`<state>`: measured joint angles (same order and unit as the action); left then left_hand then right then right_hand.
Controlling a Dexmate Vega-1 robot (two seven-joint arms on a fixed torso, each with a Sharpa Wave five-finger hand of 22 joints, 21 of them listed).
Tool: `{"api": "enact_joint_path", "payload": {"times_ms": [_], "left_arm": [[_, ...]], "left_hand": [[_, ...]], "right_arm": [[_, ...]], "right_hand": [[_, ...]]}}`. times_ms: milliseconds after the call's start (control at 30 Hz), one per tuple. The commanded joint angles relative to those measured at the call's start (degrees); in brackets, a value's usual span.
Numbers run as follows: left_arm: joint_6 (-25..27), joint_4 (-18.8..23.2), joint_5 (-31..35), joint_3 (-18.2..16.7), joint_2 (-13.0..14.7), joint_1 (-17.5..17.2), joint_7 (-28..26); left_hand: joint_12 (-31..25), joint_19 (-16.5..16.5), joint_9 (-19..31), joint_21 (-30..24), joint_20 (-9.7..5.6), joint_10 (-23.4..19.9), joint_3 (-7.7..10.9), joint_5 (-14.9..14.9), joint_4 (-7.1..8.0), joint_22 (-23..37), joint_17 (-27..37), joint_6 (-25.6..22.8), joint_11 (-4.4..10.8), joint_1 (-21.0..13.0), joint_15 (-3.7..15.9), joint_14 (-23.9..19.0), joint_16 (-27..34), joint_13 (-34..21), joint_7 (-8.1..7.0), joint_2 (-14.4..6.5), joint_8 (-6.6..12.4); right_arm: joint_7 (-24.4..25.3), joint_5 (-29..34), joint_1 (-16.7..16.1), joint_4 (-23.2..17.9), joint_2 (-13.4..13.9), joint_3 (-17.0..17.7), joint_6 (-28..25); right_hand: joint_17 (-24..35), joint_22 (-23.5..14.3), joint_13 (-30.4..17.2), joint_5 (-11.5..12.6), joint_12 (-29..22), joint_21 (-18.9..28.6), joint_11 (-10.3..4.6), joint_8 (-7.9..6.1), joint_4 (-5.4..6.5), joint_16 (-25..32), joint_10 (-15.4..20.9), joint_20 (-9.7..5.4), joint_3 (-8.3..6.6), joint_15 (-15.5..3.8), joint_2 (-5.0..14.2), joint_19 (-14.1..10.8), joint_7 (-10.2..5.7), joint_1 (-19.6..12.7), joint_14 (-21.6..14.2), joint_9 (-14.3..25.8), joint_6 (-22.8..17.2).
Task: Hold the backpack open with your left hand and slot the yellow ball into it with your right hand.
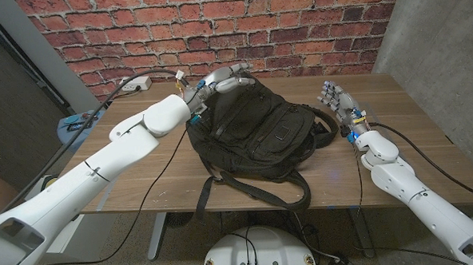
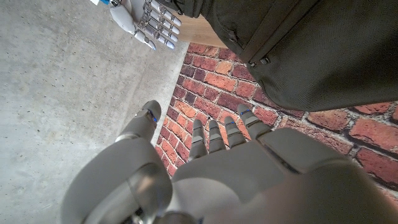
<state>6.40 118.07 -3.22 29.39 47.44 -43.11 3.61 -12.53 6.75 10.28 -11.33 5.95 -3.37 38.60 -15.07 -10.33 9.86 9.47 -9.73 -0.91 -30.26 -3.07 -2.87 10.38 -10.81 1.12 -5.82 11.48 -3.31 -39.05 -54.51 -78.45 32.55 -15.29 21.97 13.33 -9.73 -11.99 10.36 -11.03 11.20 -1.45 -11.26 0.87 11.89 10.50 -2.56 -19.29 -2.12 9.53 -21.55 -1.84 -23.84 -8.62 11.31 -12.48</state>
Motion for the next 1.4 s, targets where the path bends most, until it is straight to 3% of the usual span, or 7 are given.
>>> {"api": "enact_joint_path", "payload": {"times_ms": [33, 467, 767, 900, 1000, 1400], "left_arm": [[0.17, 0.41, 2.61, 2.76, -0.86, 2.89, 3.62], [8.80, 4.35, 9.03, 6.56, -1.61, 5.30, 5.21], [12.90, 6.69, 13.06, 8.36, -2.32, 5.86, 4.43], [14.74, 8.11, 15.75, 9.37, -2.55, 5.82, 3.66], [16.49, 9.59, 17.70, 10.21, -2.83, 5.74, 3.39], [23.81, 14.53, 24.76, 14.67, -4.13, 5.39, 4.52]], "left_hand": [[0.12, -0.15, 0.20, 0.22, 0.31, -0.12, -0.47, -0.19, 0.05, 0.21, 0.20, -0.47, 0.11, -0.22, -0.37, 0.30, -0.16, -0.15, 0.32, 0.79, 0.21], [0.69, -0.39, 0.45, 0.21, 1.15, 1.36, -1.58, 0.13, 0.34, 0.27, 0.28, 2.44, -0.72, -1.12, -2.14, 1.33, -0.34, -0.33, 2.08, 1.46, -0.81], [0.08, 0.62, 0.91, -0.29, 2.94, 0.54, -2.70, 0.58, 0.63, 0.44, 0.42, 1.30, -3.10, -1.74, -3.26, 1.01, 0.03, -0.78, 5.14, 1.92, 0.12], [-0.13, 0.82, 1.07, -0.38, 3.08, 0.24, -2.97, 0.68, 0.71, 0.50, 0.47, 0.87, -3.72, -1.84, -3.68, 0.61, 0.20, -0.95, 5.91, 2.00, 0.35], [-0.40, 0.93, 1.45, -0.45, 3.35, 0.02, -3.44, 0.86, 0.82, 0.60, 0.55, -0.71, -4.64, -2.04, -4.05, 0.38, 0.29, -1.29, 7.32, 2.10, 1.10], [-0.94, 1.42, 2.69, -0.68, 4.07, -0.16, -4.23, 1.09, 0.98, 0.77, 0.72, -2.40, -6.52, -2.62, -5.86, -0.12, 0.41, -2.14, 9.41, 1.98, 2.22]], "right_arm": [[-0.22, -0.41, -0.55, 0.57, -0.30, 0.63, 1.09], [-1.09, -0.75, -0.40, 1.36, -0.24, 0.82, 1.44], [-2.36, -0.92, 0.07, 2.27, -0.20, 0.66, 1.82], [-3.49, -1.07, 0.37, 2.71, 0.07, 0.50, 1.83], [-4.55, -1.22, 0.64, 3.17, 0.28, 0.38, 1.98], [-7.86, -1.22, 0.47, 3.89, 1.48, -0.10, 2.76]], "right_hand": [[-0.07, -0.09, -0.03, 0.02, -0.27, 0.02, 0.39, -0.25, -0.41, 0.33, 0.00, -1.74, -0.09, -1.65, 0.00, -0.42, 0.38, -0.23, 0.14, 0.13, 0.00], [-0.09, -0.09, 0.03, 0.01, -0.28, 0.01, 0.37, -0.26, -0.51, 0.39, -0.01, -1.73, -0.11, -1.65, 0.04, -0.42, 0.40, -0.21, 0.17, 0.13, 0.01], [-0.11, -0.09, 0.05, 0.01, -0.27, 0.00, 0.39, -0.25, -0.60, 0.40, -0.07, -1.69, -0.12, -1.66, 0.05, -0.40, 0.40, -0.22, 0.22, 0.13, 0.03], [-0.12, -0.09, 0.07, 0.00, -0.28, -0.01, 0.41, -0.26, -0.62, 0.43, -0.07, -1.66, -0.12, -1.63, 0.06, -0.38, 0.37, -0.20, 0.21, 0.13, 0.01], [-0.13, -0.09, 0.08, 0.00, -0.28, -0.02, 0.44, -0.25, -0.65, 0.44, -0.09, -1.68, -0.13, -1.66, 0.07, -0.38, 0.37, -0.21, 0.22, 0.13, 0.04], [-0.15, -0.10, 0.11, 0.00, -0.29, -0.03, 0.50, -0.23, -0.79, 0.46, -0.10, -1.67, -0.17, -1.59, 0.10, -0.35, 0.42, -0.26, 0.30, 0.13, 0.10]]}}
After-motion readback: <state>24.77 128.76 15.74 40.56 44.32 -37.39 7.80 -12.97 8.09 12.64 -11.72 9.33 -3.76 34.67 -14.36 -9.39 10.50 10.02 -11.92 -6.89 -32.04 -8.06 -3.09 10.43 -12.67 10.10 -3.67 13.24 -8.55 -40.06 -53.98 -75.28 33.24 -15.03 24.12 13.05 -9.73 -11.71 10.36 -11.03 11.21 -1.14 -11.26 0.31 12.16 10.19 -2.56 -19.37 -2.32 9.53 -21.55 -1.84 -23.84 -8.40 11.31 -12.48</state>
